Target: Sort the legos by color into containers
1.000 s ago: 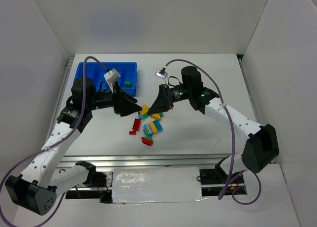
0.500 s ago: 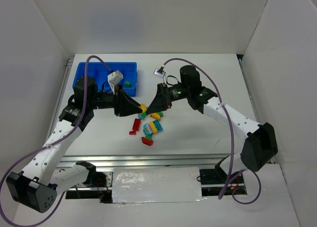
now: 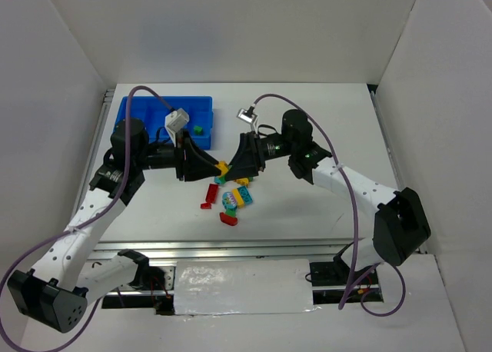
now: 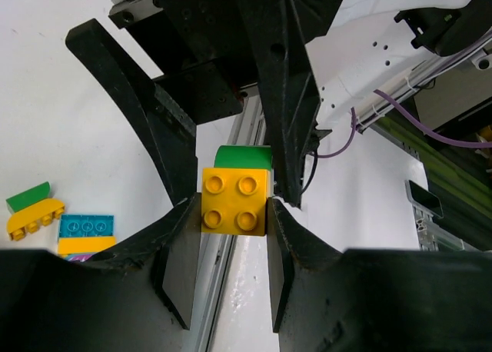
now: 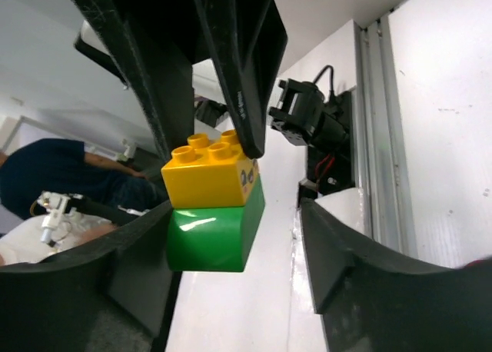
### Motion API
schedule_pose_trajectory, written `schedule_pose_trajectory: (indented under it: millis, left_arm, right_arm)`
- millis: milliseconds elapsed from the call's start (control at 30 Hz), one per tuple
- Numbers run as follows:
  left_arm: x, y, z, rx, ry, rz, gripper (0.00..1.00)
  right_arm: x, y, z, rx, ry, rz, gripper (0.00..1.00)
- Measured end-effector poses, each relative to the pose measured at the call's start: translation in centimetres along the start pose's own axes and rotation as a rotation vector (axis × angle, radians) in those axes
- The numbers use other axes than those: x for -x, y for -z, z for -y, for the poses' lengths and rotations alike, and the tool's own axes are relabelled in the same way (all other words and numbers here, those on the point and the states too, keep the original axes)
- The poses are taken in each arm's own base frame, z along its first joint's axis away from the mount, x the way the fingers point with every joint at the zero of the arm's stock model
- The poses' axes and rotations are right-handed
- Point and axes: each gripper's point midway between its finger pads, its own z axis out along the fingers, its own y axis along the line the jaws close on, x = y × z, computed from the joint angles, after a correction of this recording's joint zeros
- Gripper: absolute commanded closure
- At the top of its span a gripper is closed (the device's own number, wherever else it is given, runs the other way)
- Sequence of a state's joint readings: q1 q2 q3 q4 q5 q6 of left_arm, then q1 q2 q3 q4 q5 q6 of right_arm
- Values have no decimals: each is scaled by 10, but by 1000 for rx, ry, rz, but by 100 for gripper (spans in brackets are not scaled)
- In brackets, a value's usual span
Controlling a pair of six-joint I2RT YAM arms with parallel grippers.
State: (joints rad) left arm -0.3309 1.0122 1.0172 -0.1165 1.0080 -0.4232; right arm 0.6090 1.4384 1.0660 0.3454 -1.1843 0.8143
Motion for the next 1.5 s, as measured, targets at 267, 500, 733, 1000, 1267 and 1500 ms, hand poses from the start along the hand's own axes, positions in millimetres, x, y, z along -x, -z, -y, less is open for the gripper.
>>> schedule_pose_trajectory:
  millis: [267, 500, 733, 1000, 1267, 1500]
  left_arm:
    - [7, 0, 2, 6, 6, 23, 100]
    - [9, 0, -4, 52, 33, 37, 100]
    - [25, 1, -29, 196, 93, 79, 100]
    - [68, 21, -88, 428, 132, 213, 100]
    - [98, 64, -244, 1035, 269, 301, 100]
    - [71, 80, -360, 1307, 366, 220, 100]
  right_arm:
    - [5, 2, -14, 32, 97, 37, 75]
    - [6, 3, -10, 14, 133, 53, 100]
    - [4, 9, 8, -52, 190, 52, 100]
    - [-5, 30, 43, -162, 133, 53, 100]
    - [32, 56, 122, -594, -9, 208, 100]
    - [81, 84, 133, -824, 16, 329, 100]
